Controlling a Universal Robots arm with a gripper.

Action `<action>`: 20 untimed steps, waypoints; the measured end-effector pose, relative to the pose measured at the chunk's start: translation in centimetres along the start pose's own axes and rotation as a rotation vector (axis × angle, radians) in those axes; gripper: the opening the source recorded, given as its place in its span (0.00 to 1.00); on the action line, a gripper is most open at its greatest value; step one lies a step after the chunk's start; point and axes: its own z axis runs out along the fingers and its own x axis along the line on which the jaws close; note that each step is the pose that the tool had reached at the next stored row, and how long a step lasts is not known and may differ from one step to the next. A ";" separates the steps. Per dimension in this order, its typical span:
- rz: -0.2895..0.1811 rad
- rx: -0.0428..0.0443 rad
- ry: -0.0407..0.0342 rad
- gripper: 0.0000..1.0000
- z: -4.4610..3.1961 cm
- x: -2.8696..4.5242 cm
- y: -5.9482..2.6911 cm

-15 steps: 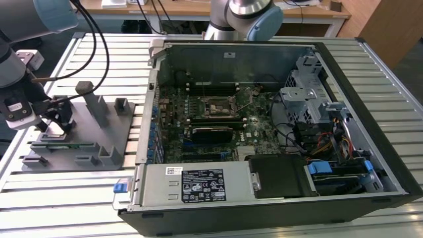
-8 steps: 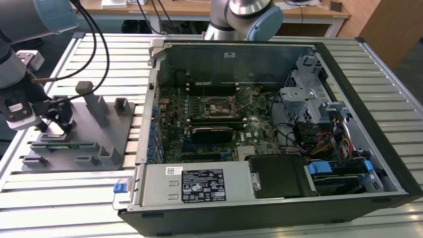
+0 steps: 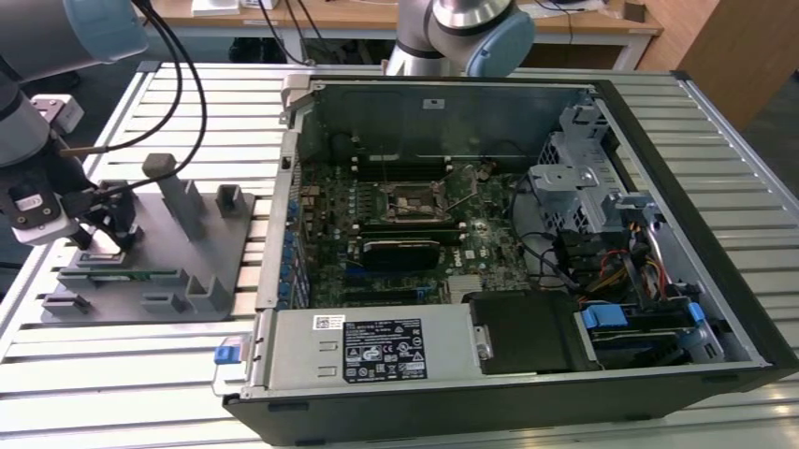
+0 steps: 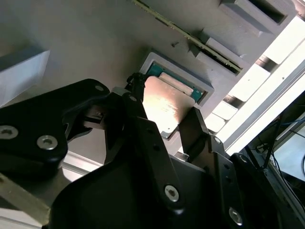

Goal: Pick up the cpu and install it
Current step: 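Pick up the cpu and move it towards the insertion slot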

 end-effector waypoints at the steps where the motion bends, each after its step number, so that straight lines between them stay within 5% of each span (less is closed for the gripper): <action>1: 0.000 0.0000 -0.0001 0.54 -0.08 0.00 0.00; 20: 0.000 0.0011 -0.0004 0.54 -1.87 0.03 0.06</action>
